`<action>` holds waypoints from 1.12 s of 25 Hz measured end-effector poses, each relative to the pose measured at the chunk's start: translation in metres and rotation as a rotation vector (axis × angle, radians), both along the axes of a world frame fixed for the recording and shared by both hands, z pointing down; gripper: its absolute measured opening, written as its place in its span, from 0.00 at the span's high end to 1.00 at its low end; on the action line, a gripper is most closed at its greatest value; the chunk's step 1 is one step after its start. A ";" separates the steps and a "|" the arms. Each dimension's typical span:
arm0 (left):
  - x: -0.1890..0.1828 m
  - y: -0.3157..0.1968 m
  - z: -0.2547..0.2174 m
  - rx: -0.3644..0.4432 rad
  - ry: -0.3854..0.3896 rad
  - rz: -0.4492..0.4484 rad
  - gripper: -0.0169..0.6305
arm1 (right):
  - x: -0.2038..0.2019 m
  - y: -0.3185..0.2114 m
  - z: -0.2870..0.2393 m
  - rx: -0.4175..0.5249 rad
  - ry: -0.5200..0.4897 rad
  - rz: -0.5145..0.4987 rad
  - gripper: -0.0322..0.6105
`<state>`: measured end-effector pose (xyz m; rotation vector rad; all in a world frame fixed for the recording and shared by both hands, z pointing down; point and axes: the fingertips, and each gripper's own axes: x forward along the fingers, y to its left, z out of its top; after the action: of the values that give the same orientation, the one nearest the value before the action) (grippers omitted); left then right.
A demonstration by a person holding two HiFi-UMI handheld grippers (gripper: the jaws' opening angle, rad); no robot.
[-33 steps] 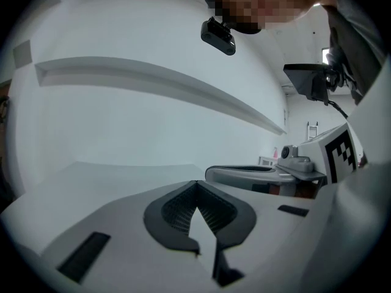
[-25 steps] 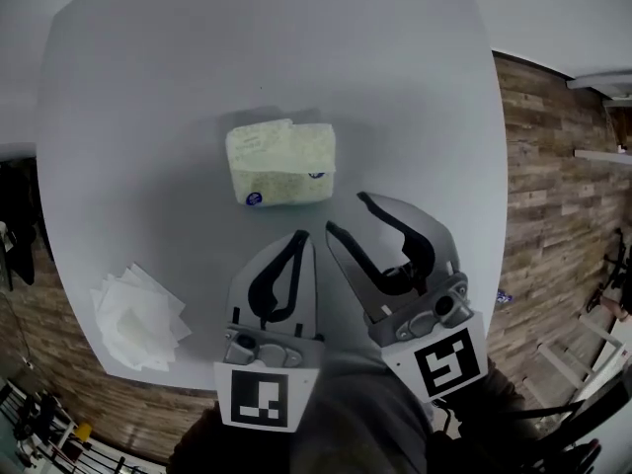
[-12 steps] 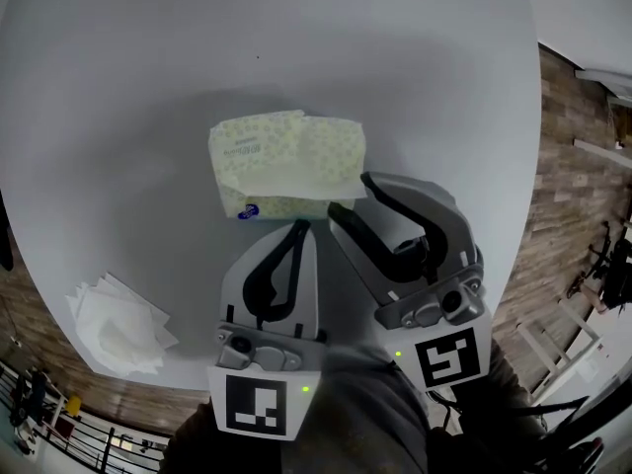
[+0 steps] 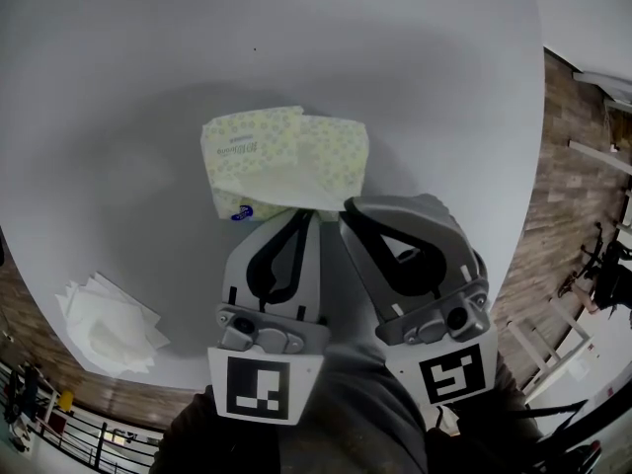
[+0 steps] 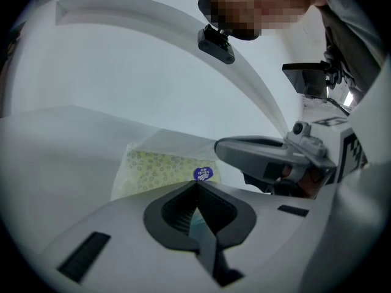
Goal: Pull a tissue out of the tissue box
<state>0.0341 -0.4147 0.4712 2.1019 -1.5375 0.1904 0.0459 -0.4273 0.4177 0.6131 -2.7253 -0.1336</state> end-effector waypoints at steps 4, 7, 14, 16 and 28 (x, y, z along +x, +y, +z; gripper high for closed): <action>0.004 0.000 0.003 -0.025 -0.003 0.012 0.97 | -0.008 0.012 -0.034 -0.058 -0.113 -0.049 0.95; 0.005 0.000 -0.006 -0.008 -0.004 0.003 0.97 | -0.012 0.022 -0.063 -0.033 -0.154 -0.090 0.95; 0.001 0.025 -0.052 0.027 0.040 -0.046 0.97 | -0.013 0.065 -0.132 0.041 -0.235 -0.141 0.95; 0.000 0.040 -0.070 0.039 0.057 -0.065 0.97 | -0.014 0.084 -0.155 0.075 -0.259 -0.165 0.95; -0.056 0.193 -0.167 0.137 -0.065 -0.217 0.97 | -0.093 0.157 -0.195 0.079 -0.230 -0.308 0.95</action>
<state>-0.0216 -0.2218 0.3039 2.0286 -1.8504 0.0777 -0.0472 -0.2706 0.2229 0.2357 -3.0348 -0.2608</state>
